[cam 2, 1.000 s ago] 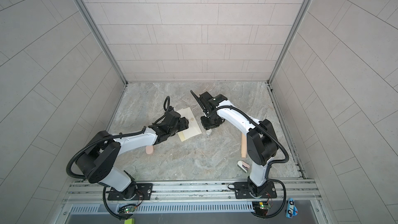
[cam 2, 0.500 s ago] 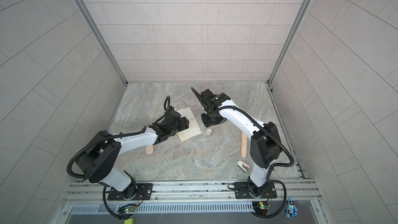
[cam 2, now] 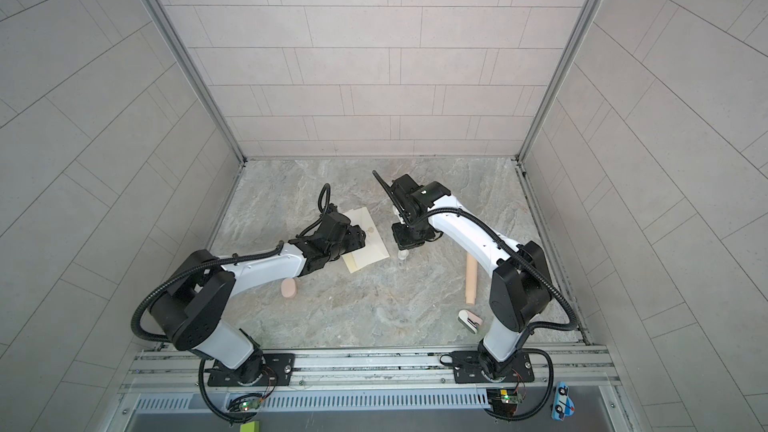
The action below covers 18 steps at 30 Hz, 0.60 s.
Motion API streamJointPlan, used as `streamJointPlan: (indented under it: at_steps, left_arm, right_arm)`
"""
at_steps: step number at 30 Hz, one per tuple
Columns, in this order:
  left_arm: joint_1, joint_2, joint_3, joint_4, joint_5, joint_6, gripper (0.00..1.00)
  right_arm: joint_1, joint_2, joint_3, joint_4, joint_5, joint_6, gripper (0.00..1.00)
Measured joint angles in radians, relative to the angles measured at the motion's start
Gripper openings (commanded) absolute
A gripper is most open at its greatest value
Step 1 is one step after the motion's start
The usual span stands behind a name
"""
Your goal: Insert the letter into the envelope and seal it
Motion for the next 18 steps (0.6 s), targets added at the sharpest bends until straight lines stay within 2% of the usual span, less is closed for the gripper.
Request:
streamJointPlan:
  at_steps: [18]
  left_arm:
    - [0.000,0.001,0.013,-0.026,0.008,0.003,0.71]
  right_arm:
    - [0.000,0.034,0.000,-0.007,-0.027,0.000,0.07]
